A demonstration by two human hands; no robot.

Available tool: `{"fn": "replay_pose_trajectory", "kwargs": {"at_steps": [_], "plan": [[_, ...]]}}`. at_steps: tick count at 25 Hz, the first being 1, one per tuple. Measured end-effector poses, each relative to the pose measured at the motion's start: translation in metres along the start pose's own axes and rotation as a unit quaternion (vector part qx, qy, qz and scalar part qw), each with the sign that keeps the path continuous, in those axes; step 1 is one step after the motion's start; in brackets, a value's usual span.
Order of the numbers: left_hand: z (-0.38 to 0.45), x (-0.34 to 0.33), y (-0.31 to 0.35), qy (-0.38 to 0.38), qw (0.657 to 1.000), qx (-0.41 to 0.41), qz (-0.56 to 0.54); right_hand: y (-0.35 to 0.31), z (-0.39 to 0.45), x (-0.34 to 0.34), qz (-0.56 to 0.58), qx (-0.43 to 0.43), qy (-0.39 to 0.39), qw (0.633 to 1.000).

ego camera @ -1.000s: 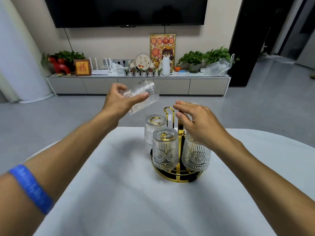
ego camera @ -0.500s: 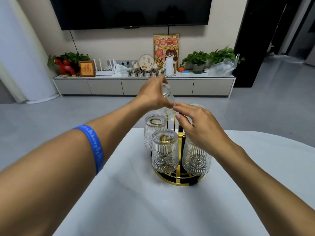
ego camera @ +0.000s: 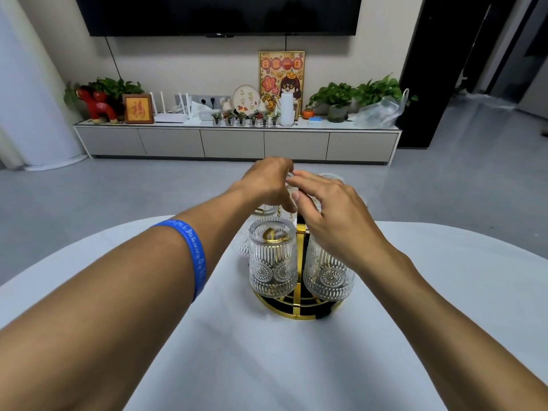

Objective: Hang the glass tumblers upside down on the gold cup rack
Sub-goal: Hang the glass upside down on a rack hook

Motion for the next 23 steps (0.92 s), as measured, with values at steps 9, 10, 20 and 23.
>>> {"fn": "replay_pose_trajectory", "kwargs": {"at_steps": [9,10,20,23], "plan": [[0.006,-0.012,-0.009,-0.062,0.996,0.056,-0.025,0.0,0.0,0.001,0.009,-0.004,0.0,1.0],[0.003,-0.01,-0.012,-0.077,0.993,0.064,-0.056,0.001,0.0,0.001,0.007,-0.003,-0.002,1.0],[-0.034,0.015,-0.036,-0.043,0.99,0.092,-0.098,0.006,-0.002,-0.001,0.016,-0.005,-0.009,1.0],[-0.042,0.015,-0.033,-0.017,0.991,0.088,-0.102,0.003,0.0,-0.001,0.006,-0.002,-0.019,1.0]]}}
Point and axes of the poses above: each hand's wrist, its own z-axis towards the middle knuckle, its own x-axis out of the back of the hand, y = z × x, the point moved 6 cm from there along z, towards the middle knuckle
